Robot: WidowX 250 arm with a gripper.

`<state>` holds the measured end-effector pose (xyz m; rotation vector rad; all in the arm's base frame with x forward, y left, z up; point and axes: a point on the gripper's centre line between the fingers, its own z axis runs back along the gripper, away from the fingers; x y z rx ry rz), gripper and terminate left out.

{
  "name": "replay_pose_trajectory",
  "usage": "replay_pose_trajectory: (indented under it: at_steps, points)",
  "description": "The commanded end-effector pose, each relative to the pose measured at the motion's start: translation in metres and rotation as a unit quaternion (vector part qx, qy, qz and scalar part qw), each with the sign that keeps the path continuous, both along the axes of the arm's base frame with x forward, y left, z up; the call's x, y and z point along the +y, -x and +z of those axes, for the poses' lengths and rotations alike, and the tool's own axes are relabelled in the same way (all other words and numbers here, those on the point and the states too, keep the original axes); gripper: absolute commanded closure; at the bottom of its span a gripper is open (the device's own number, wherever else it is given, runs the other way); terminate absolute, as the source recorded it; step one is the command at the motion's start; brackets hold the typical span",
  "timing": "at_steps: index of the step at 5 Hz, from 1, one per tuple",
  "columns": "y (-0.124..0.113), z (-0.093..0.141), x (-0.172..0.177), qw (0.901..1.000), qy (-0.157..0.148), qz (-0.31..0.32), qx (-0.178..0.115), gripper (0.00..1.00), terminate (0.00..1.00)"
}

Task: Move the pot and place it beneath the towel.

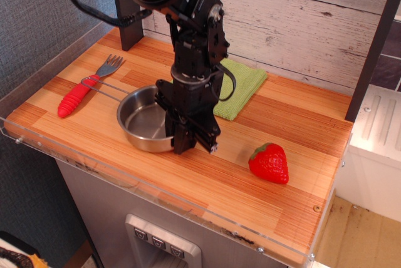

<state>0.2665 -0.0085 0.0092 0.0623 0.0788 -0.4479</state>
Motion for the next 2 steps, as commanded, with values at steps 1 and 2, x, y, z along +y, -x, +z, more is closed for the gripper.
replay_pose_trajectory:
  at_steps: [1,2]
  points:
    - [0.0054,0.0152,-0.0069,0.9996,0.005,-0.01,-0.026,1.0,0.0]
    - [0.0072,0.0157,-0.0057,0.9995,0.009,0.014,-0.028,1.0,0.0]
